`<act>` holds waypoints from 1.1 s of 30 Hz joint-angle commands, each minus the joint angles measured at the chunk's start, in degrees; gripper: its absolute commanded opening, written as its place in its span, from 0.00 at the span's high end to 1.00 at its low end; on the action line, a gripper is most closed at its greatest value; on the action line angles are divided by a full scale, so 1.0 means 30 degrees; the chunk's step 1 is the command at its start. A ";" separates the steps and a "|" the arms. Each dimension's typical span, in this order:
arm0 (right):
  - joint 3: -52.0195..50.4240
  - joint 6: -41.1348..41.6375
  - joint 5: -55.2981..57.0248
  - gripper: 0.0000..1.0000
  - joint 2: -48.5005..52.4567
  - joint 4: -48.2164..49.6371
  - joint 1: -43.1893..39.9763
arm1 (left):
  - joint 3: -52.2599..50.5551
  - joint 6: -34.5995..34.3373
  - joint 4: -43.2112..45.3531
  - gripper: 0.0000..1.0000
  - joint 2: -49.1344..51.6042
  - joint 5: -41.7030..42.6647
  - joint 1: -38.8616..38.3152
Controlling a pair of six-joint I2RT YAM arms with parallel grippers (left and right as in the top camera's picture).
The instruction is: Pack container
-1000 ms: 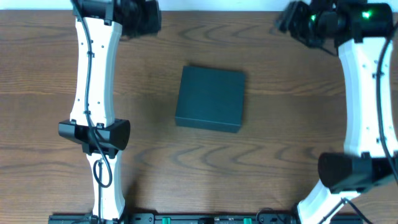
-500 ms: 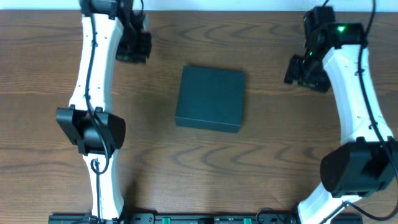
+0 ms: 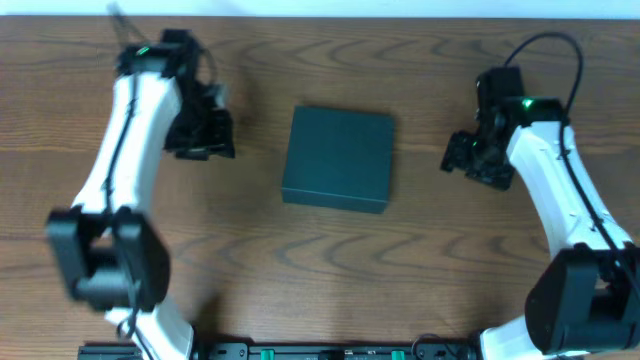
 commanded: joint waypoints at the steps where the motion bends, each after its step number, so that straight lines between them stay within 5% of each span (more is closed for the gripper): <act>1: -0.1005 0.0619 -0.3140 0.35 -0.0051 0.1741 -0.0080 | -0.2885 -0.0641 0.1603 0.36 -0.0911 0.3315 0.1341; 6: -0.1916 0.2149 -0.3359 0.46 0.0313 0.4605 -0.0080 | -0.6142 -0.1326 0.5967 0.29 -0.0328 0.5814 0.1617; 9: -0.1923 0.3344 -0.3381 0.50 0.0991 0.5435 -0.0066 | -0.6994 -0.2441 0.8779 0.38 0.0204 0.8393 0.1610; 11: -0.1923 0.3876 -0.3650 0.68 0.1377 0.5880 -0.0044 | -0.7002 -0.3402 1.0127 0.59 0.0444 0.8837 0.1574; 13: -0.1923 0.4524 -0.4481 0.97 0.1872 0.6572 -0.0022 | -0.7002 -0.3825 1.1213 0.92 0.0495 0.8794 0.1501; 33: -0.1923 0.7169 -0.9304 0.99 0.4473 1.2291 0.0801 | -0.7002 -0.8510 1.7238 0.94 0.3628 1.0244 -0.1319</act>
